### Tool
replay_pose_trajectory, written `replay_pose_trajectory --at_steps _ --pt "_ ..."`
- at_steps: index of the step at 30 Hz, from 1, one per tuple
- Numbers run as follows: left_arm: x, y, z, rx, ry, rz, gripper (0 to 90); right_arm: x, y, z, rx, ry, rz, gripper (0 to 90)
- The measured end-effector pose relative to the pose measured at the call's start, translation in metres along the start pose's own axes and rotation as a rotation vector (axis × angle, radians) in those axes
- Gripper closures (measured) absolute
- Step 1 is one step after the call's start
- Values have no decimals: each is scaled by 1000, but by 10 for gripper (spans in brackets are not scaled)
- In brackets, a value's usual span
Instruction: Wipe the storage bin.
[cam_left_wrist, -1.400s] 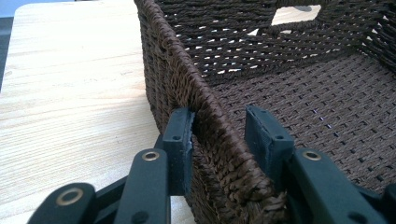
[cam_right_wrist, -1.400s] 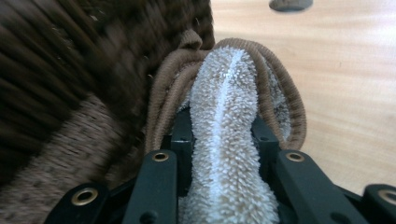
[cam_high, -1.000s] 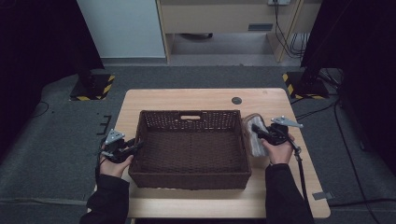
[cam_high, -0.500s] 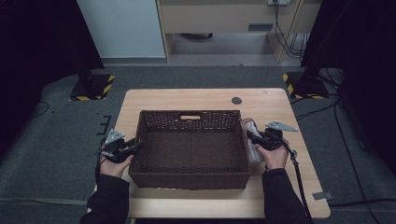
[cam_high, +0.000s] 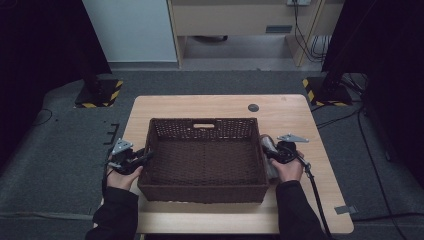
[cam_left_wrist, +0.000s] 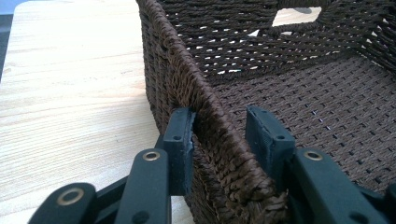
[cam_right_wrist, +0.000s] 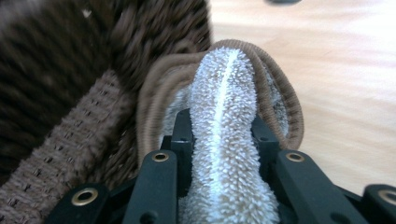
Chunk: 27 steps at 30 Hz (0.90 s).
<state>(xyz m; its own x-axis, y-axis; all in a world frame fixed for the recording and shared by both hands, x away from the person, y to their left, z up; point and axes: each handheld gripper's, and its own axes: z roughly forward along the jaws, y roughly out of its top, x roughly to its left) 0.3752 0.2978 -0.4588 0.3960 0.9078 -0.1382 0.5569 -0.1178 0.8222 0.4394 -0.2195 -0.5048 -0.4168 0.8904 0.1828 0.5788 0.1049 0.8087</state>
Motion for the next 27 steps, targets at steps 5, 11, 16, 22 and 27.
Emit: replay_pose_trajectory --at_steps 5,11,16,22,27 --pt "-1 1 0 5 8 9 616 -10 17 -30 -104 2 25 702" --pt "-2 1 0 8 12 14 618 3 39 -73 -218 120 8 702" --pt "-2 1 0 8 13 16 619 14 25 -54 -132 130 -25 701" --pt "-2 1 0 9 14 15 620 13 5 -30 -69 94 -5 702" --pt "-2 1 0 12 17 18 619 16 -7 -14 10 79 -18 702"
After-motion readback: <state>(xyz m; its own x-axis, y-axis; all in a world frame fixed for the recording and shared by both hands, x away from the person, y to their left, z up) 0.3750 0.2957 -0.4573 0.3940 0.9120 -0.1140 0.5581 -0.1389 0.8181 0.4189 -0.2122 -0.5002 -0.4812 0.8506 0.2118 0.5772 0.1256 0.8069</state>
